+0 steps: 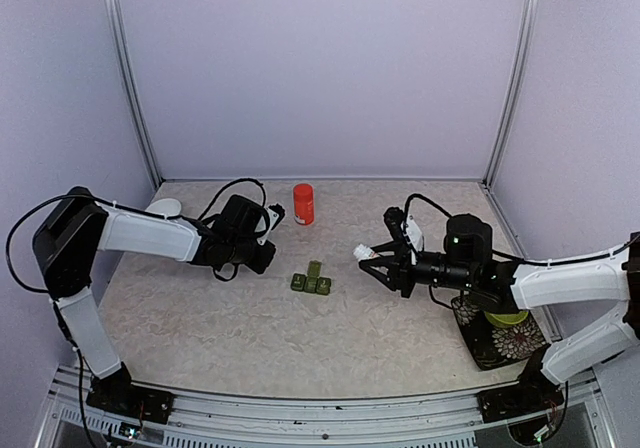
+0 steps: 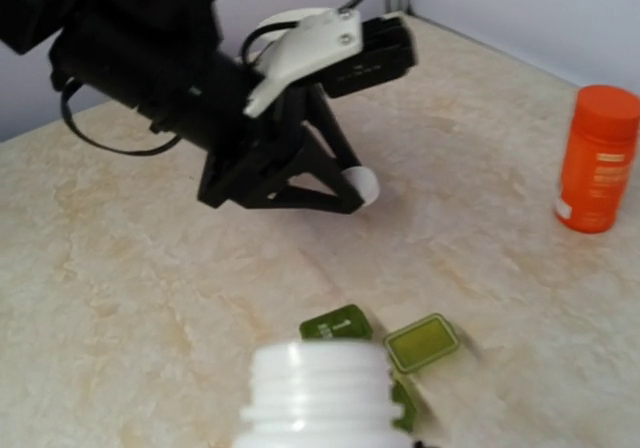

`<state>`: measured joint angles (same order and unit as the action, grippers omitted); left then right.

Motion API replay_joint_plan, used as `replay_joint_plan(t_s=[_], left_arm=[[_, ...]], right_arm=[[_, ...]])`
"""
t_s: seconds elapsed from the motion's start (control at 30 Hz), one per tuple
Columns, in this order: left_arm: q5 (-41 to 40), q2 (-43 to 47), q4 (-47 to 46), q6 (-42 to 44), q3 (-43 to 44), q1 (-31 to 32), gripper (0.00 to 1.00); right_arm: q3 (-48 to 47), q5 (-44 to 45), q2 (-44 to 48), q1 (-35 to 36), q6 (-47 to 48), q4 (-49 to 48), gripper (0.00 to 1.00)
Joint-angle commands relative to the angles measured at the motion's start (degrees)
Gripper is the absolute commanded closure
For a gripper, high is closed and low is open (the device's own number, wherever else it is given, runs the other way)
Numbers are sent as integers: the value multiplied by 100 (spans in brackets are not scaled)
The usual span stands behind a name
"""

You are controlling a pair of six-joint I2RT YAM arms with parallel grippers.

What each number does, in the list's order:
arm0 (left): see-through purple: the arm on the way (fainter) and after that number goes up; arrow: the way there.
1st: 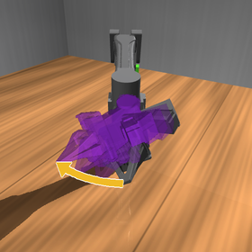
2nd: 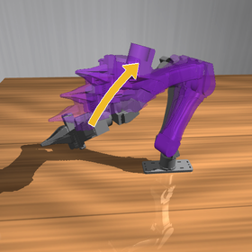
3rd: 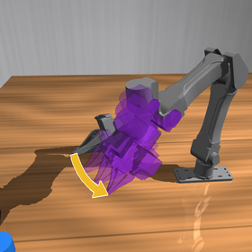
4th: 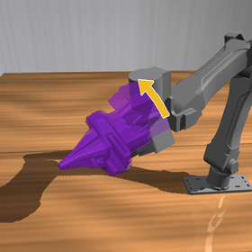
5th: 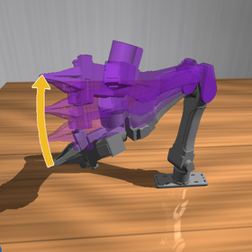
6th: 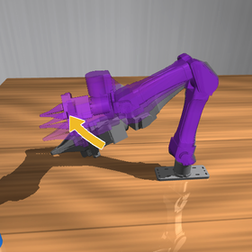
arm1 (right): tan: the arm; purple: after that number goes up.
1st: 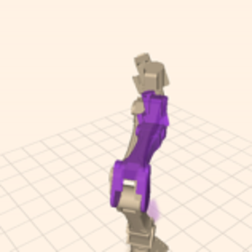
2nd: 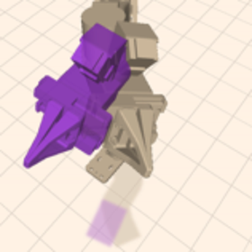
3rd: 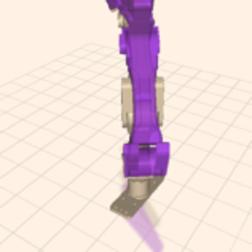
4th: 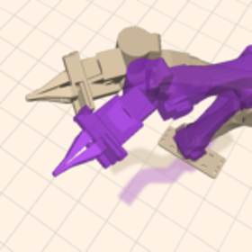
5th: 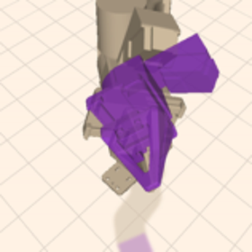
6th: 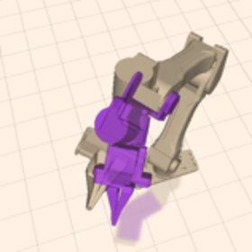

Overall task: Sort the pills into containers
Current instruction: Place the lid of the pill bottle at the center of the board.

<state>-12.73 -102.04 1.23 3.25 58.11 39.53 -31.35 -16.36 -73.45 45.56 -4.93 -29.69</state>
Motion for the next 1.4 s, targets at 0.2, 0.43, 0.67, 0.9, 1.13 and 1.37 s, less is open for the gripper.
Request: replay_joint_plan(t_s=[0.2,0.43,0.67,0.9,1.13,1.37], left_arm=[[113,-376,-353,-152,-88,-120,71],[255,-417,-430,-218,-195,-138,70],[429,-588,-449,-355,-190,-138,69],[310,-734,-413,-412,-150,-74,66],[197,-781,-368,-478,-120,2,55],[63,-539,-302,-513,-157,24,43]], right_arm=[[-1126,-902,-1605,-63,513,-418,100],[-1755,-1090,-2322,-145,665,-118,100],[-2138,-1144,-2905,-163,767,102,100],[-2390,-1199,-3280,-163,840,303,100],[-2430,-1186,-3358,-164,892,418,100],[-2511,-1112,-3448,-163,947,625,100]])
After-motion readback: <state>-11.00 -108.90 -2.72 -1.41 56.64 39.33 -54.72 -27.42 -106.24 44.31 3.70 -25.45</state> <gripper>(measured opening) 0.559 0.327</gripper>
